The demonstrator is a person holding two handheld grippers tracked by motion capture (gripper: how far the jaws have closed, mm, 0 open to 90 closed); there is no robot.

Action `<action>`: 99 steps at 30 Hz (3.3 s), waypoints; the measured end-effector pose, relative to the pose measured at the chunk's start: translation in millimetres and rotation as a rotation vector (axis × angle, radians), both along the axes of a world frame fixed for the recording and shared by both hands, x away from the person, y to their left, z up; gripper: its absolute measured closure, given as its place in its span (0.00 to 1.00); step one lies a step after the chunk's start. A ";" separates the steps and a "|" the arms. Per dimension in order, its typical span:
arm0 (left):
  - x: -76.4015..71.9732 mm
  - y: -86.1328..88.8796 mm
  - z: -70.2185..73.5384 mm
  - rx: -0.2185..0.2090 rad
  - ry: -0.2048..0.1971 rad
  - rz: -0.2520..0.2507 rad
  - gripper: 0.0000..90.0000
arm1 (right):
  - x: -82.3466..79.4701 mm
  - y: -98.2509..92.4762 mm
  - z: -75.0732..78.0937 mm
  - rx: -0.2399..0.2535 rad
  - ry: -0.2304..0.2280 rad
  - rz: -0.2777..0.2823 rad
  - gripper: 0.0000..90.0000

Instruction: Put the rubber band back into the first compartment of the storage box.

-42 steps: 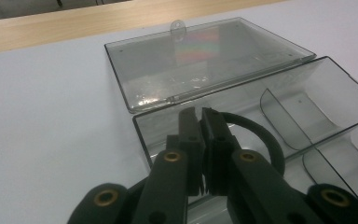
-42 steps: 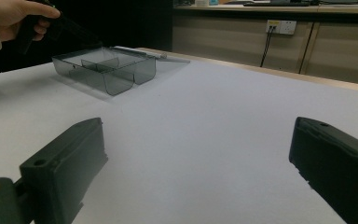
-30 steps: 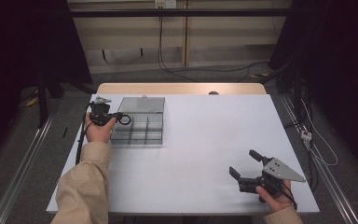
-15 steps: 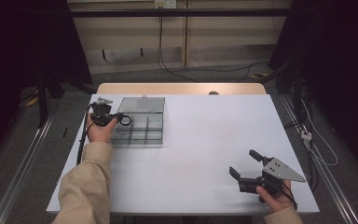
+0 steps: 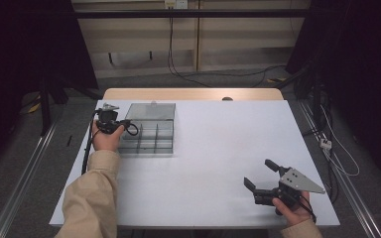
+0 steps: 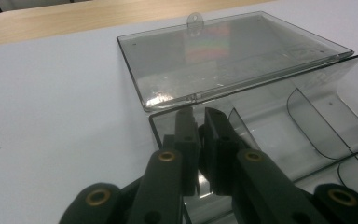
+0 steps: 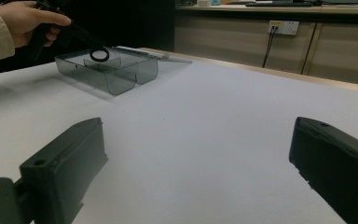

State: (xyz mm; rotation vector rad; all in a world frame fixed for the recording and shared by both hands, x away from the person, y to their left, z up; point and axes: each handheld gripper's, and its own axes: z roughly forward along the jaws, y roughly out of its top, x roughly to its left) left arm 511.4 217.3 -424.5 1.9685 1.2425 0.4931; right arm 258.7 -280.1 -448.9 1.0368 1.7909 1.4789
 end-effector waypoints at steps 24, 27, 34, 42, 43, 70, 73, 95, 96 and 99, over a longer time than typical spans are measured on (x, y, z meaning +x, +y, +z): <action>2.4 -7.4 -6.9 -0.008 0.002 -0.013 0.92 | -0.7 -0.1 0.4 0.000 -0.001 0.004 0.04; 2.6 -7.0 -6.9 -0.003 0.013 -0.018 0.92 | -0.7 -0.2 0.4 -0.001 -0.002 0.004 0.04; 3.4 -6.9 -8.0 -0.003 0.009 -0.016 0.92 | -0.5 -0.4 0.3 0.000 -0.001 0.003 0.04; 4.6 -7.1 -9.5 -0.004 0.010 -0.015 0.91 | -0.6 -0.4 0.3 0.001 -0.001 0.006 0.04; 4.6 -7.2 -9.9 -0.006 0.009 -0.012 0.91 | -0.5 -0.5 0.3 0.001 -0.001 0.006 0.04; 4.9 -8.8 -7.6 -0.011 0.016 -0.012 0.80 | -0.2 -0.4 -0.1 0.000 0.000 0.006 0.04; 3.3 -9.9 -5.2 -0.013 0.013 -0.015 0.74 | -0.2 -0.3 0.0 0.000 -0.001 0.007 0.04; -15.8 -24.2 10.0 -0.047 0.050 -0.108 0.25 | -1.4 -1.8 -0.5 -0.006 0.004 0.000 0.04; -17.7 -25.8 11.0 -0.054 0.045 -0.111 0.24 | -1.8 -2.3 -0.4 -0.005 0.005 -0.002 0.04; -23.0 -28.5 14.9 -0.064 0.046 -0.136 0.21 | -2.1 -3.6 0.1 -0.003 0.001 -0.006 0.04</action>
